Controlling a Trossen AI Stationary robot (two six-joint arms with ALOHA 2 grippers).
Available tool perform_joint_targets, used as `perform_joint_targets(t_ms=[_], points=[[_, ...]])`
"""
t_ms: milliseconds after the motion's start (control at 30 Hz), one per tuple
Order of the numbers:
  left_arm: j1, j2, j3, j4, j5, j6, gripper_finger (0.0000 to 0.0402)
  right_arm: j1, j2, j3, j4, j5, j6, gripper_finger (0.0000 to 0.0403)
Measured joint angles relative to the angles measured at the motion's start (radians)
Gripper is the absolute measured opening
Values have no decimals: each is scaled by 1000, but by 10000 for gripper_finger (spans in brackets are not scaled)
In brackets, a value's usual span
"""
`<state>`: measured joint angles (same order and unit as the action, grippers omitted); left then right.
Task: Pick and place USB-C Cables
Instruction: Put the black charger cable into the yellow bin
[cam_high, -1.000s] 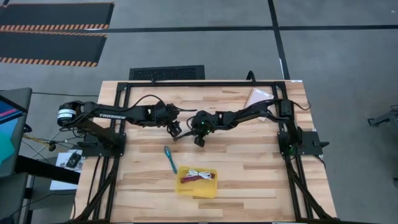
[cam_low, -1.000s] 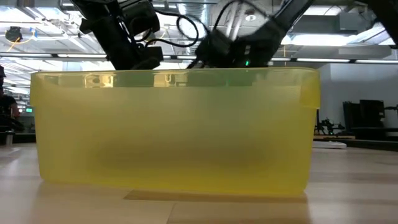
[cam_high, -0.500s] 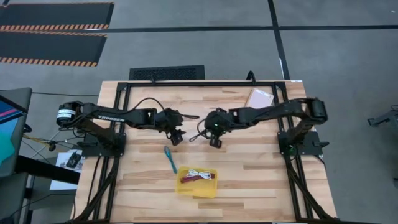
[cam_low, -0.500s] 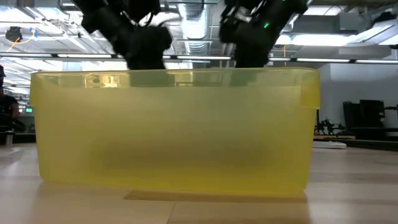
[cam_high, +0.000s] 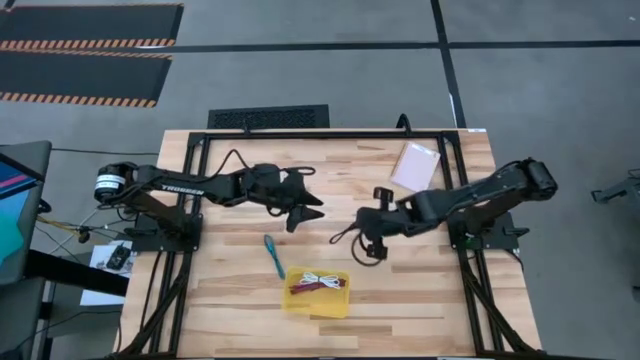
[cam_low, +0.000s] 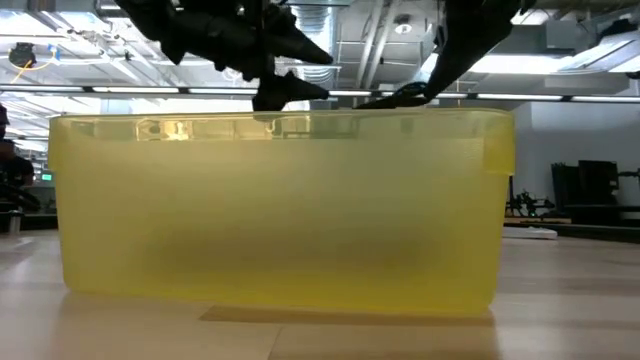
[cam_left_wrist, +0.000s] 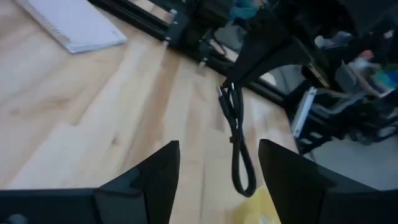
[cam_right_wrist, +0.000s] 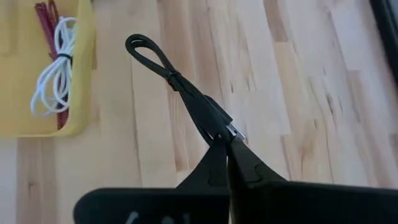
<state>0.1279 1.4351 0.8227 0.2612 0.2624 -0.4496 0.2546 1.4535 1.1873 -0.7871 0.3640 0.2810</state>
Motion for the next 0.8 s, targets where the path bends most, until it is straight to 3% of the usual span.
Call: perform_joint_targets(t_ms=[333,800], points=[[-4,143,0,235,118,-150,206,11,9,0,23,58,-44,0],[-45,172,0,262,134,-211,206,-8,9,0,164,60,-127,0]])
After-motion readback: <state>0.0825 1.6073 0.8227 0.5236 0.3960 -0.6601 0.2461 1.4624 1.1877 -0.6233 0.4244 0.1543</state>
